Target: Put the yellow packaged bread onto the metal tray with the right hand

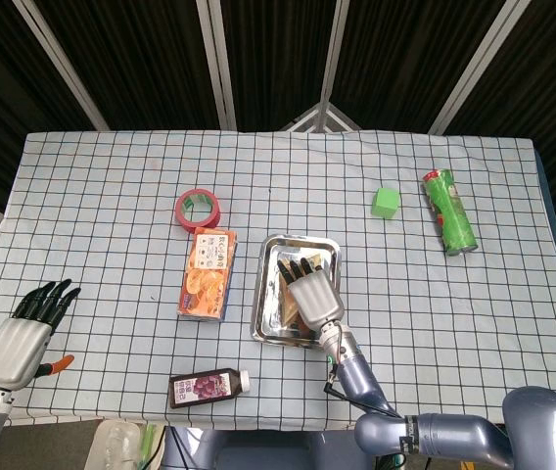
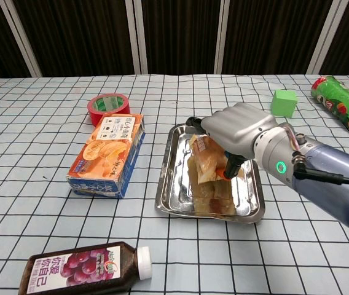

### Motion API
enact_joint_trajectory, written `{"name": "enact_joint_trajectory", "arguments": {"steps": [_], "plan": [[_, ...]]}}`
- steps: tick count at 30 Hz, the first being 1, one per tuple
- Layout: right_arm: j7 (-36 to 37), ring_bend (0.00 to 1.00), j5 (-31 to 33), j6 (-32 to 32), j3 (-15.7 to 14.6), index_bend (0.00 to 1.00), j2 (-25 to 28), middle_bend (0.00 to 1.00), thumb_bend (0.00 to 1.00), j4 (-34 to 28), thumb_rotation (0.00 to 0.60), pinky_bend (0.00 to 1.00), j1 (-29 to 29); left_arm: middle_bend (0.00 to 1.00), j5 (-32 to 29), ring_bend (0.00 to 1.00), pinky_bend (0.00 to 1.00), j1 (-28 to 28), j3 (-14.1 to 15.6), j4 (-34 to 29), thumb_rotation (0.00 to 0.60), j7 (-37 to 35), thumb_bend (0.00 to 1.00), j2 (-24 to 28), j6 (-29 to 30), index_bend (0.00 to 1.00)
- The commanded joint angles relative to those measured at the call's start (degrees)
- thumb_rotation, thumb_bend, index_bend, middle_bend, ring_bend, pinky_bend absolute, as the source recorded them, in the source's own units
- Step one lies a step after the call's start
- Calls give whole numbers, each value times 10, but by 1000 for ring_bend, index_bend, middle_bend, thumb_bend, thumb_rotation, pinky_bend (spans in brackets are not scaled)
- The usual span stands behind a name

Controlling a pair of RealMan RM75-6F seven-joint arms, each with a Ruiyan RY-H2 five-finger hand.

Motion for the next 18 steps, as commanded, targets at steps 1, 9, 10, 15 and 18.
{"name": "enact_joint_trajectory", "arguments": {"steps": [1,9,10,15,18], "plan": [[-27,0,14,35,-12,0,15,0,339,-39,600,234,-2,0,-1,0,92,0,0,0,600,2,81,-1,-2,0],[-71,0,-14,132,-74,0,68,0,274,-155,600,221,-36,0,-2,0,92,-2,2,-3,600,16,81,-6,-8,0],[-70,0,-24,142,-82,0,77,0,275,-166,600,221,-42,0,-1,0,92,-2,2,-3,600,16,81,-6,-7,0],[-17,0,-121,220,-159,0,158,0,274,-220,600,126,-107,0,4,0,92,1,3,-4,600,14,81,-5,1,0],[106,0,-220,269,-227,0,221,0,274,-185,600,30,-170,0,9,0,92,1,4,-3,600,14,81,-5,3,0]]}}
